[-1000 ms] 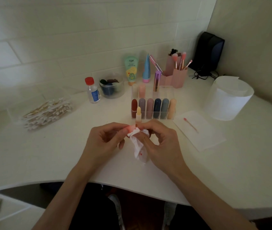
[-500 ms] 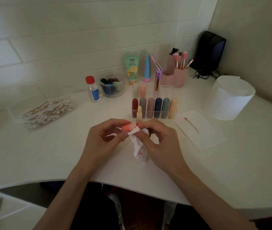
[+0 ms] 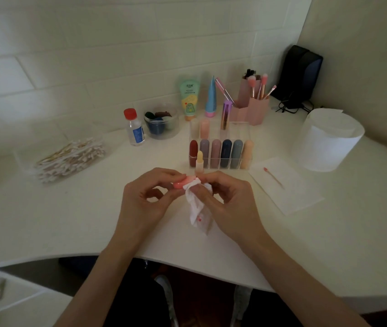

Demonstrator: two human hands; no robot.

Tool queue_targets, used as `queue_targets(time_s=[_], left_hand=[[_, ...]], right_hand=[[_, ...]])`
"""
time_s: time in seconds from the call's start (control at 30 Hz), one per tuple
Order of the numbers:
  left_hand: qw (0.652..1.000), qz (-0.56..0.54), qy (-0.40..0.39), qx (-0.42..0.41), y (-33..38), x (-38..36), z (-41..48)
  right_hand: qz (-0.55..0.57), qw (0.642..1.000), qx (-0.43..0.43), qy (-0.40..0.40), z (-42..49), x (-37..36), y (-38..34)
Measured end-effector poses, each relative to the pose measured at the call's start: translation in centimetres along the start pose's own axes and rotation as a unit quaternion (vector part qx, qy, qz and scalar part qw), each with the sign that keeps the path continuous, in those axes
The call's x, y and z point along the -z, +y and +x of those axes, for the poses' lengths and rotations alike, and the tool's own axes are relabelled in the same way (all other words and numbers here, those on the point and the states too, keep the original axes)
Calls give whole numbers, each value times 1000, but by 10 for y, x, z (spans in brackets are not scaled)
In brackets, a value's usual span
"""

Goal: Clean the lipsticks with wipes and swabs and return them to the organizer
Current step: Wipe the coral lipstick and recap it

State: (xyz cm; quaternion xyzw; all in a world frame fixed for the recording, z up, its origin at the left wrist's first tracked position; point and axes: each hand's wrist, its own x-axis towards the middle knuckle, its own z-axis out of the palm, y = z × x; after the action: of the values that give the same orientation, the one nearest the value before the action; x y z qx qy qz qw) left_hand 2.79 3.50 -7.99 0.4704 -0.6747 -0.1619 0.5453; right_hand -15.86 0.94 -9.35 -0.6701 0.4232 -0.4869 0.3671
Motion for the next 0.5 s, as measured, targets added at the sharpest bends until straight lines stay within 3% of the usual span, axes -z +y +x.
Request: queue_targets(time_s=[0.1, 0.2, 0.33, 0.5], left_hand=[[997, 57, 9, -60, 1, -1, -3], [996, 69, 17, -49, 4, -3, -3], [994, 30, 82, 70, 6, 1, -1], [972, 83, 131, 178, -15, 15, 1]], right_hand=[[93, 993, -67, -18, 0, 4, -11], [167, 979, -115, -13, -1, 8, -17], [239, 957, -159, 26, 1, 17, -21], [154, 979, -122, 51, 2, 25, -17]])
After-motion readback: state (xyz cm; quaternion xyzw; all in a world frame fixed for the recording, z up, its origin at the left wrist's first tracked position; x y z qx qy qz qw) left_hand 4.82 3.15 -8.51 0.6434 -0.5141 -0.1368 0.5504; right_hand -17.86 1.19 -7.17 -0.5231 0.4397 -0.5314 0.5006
